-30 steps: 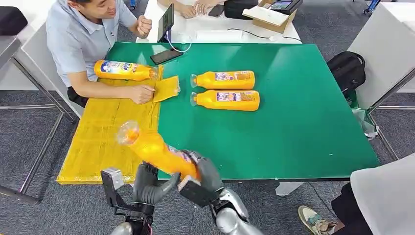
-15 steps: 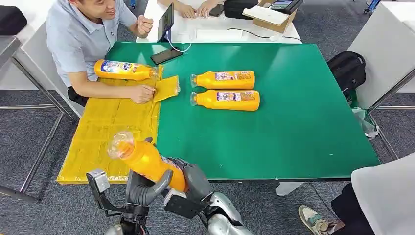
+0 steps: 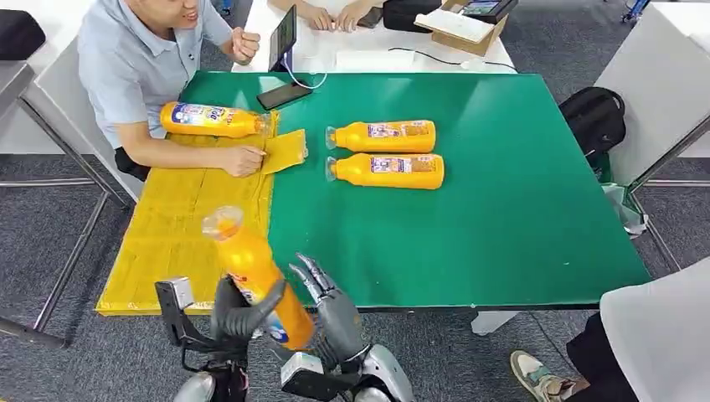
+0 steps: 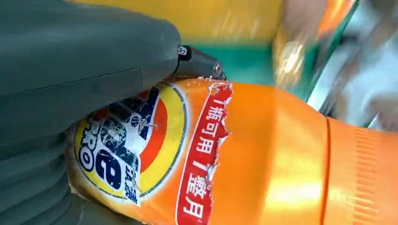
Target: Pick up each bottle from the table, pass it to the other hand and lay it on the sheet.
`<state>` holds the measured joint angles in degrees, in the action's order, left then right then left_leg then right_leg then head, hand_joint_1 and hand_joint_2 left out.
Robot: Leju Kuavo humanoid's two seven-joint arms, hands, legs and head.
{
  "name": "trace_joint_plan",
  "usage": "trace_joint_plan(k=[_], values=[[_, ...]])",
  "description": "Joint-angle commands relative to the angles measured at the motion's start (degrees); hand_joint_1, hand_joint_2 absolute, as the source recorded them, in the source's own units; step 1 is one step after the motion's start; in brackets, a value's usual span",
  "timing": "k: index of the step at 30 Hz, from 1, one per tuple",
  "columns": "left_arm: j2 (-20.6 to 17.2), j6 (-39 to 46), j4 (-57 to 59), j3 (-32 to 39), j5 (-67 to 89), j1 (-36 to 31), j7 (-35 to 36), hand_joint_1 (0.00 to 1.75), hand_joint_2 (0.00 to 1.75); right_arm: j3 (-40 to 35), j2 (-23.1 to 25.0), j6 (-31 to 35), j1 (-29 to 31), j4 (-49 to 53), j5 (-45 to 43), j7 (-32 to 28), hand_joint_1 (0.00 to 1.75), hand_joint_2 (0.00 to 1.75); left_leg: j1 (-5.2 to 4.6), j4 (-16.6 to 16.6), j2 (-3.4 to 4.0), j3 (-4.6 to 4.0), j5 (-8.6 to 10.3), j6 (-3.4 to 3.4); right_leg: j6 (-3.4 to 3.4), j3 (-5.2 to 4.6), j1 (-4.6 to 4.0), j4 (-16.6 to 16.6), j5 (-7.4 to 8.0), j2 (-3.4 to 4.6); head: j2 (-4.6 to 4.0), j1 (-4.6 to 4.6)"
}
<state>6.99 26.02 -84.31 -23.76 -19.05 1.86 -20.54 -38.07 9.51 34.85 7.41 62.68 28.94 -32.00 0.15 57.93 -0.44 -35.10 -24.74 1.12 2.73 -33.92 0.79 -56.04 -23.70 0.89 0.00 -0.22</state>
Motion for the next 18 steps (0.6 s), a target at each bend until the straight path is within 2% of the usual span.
trace_joint_plan(k=[1,3,4,6,7,9,10,12,13,15,18], values=[[1.8,7.4,6.9,13.1,9.8,-4.7,-3.7,1.75,1.75,7.7,-2.3,5.1,-4.8,8.3,0.1,-1.6,0.0,0.0,0.02,-0.1,-0.23,0.25,-0.01,-0.05,-0.11,0.35,-0.04,0.1,-0.11,-0.32,0.0,0.02],[1.4,7.6,6.7,14.3,11.9,-4.7,-3.8,1.75,1.75,9.0,-2.4,5.1,-5.4,9.3,0.2,-1.9,0.0,0.0,0.02,-0.1,-0.1,0.26,-0.05,-0.05,-0.1,0.33,-0.04,0.1,-0.11,-0.2,0.0,0.0],[1.1,13.5,6.6,15.6,19.5,-4.5,-5.8,1.75,1.75,10.0,-1.9,5.1,-5.7,10.0,-0.6,-2.3,0.0,0.0,0.03,-0.1,-0.09,0.19,-0.04,-0.04,-0.08,0.25,-0.04,0.0,-0.08,-0.18,0.0,0.0],[1.0,13.3,6.0,16.8,22.7,-4.1,-5.8,1.75,1.75,10.6,-1.8,4.9,-5.9,10.5,-0.7,-2.3,0.0,0.0,0.03,0.0,0.0,0.23,-0.07,-0.05,-0.1,0.27,-0.04,0.0,-0.09,-0.1,0.0,0.0],[1.7,14.0,8.6,19.8,37.8,-5.2,-4.4,1.75,1.75,11.5,-1.5,4.8,-6.2,11.2,-0.8,-2.7,0.0,0.0,0.0,0.0,-0.02,0.13,-0.02,-0.03,-0.06,0.18,-0.01,0.0,-0.05,-0.08,0.0,0.02],[1.4,14.0,11.5,20.8,48.1,-7.3,-1.8,1.75,1.75,11.9,-1.5,3.6,-6.4,11.9,-1.6,-3.1,0.0,0.0,0.01,-0.1,-0.01,0.19,-0.03,-0.05,-0.09,0.21,-0.02,0.0,-0.05,-0.08,0.0,0.0],[0.3,14.0,15.4,20.6,58.2,-9.5,1.6,1.75,1.75,11.8,-1.5,2.5,-6.2,12.2,-2.0,-3.5,0.0,0.0,0.02,-0.1,-0.07,0.3,-0.04,-0.08,-0.13,0.33,-0.04,0.0,-0.1,-0.18,0.0,0.0],[-1.3,14.0,20.8,19.1,66.2,-12.5,3.5,1.75,1.75,11.6,-1.5,1.4,-6.1,12.2,-2.2,-3.7,0.0,0.0,-0.03,-0.1,-0.26,0.1,0.07,-0.03,-0.06,0.14,0.02,0.0,-0.05,-0.29,0.0,0.02],[-3.2,12.6,25.7,16.9,74.2,-14.9,7.0,1.75,1.75,11.0,-1.5,-0.7,-5.8,12.0,-3.3,-4.0,0.0,0.0,0.0,-0.1,-0.35,0.23,0.05,-0.06,-0.11,0.31,-0.02,0.1,-0.09,-0.45,0.0,0.02],[-3.9,10.9,29.9,15.7,76.6,-17.6,8.8,1.75,1.75,10.8,-1.0,-1.6,-5.1,11.1,-3.6,-4.2,0.0,0.0,0.0,-0.1,-0.27,0.27,0.09,-0.05,-0.13,0.35,-0.02,0.1,-0.04,-0.42,0.0,0.0],[-5.3,6.9,42.2,12.2,85.3,-24.6,14.8,1.75,1.75,9.2,0.1,-5.0,-3.3,8.7,-4.4,-4.7,0.0,0.0,0.0,-0.1,-0.23,0.17,0.15,0.0,-0.09,0.26,-0.01,0.1,0.0,-0.41,0.0,0.0]])
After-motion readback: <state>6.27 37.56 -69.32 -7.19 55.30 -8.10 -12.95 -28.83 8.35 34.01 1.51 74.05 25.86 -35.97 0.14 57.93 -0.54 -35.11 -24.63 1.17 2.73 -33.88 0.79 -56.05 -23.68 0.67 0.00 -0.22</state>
